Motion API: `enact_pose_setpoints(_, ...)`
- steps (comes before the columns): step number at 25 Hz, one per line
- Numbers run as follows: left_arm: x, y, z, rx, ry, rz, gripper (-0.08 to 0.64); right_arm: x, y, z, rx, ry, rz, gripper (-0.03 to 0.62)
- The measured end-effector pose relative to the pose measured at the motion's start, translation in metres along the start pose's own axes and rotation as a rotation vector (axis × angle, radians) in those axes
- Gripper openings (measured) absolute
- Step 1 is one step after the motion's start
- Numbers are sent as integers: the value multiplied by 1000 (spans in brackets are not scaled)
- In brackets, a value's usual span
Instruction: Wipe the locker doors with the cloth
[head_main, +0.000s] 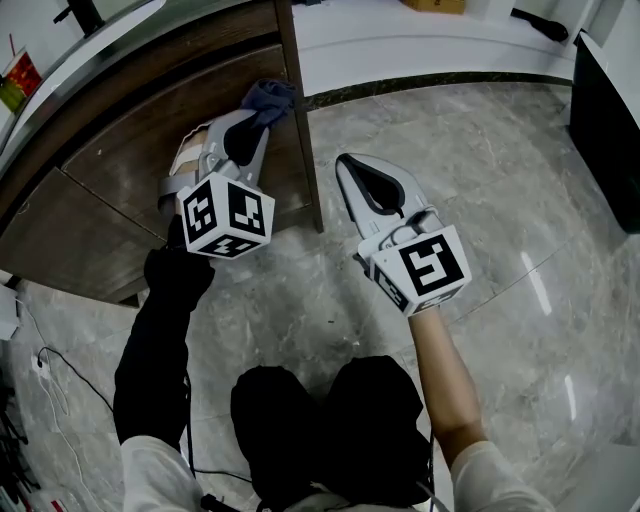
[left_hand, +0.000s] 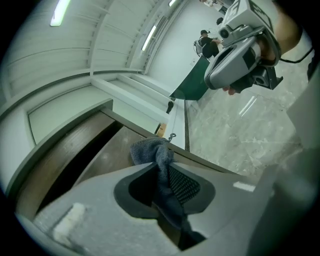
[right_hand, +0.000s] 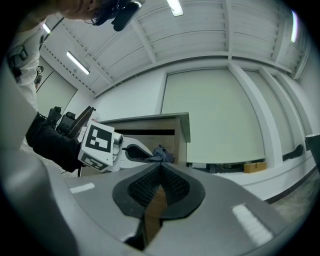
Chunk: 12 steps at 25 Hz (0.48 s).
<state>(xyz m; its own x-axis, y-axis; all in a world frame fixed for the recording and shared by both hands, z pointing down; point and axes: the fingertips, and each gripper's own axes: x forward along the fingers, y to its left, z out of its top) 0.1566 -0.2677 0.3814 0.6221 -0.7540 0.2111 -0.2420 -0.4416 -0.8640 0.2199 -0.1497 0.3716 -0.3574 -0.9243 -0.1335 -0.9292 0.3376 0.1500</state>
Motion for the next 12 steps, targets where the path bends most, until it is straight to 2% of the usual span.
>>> enact_pose_setpoints(6, 10, -30, -13, -100, -7, -26, 67, -5, -2, -10, 4, 23, -10, 5)
enact_pose_setpoints(12, 20, -64, -26, -149, -1, -64, 67, -9, -3, -22, 4, 43, -10, 5)
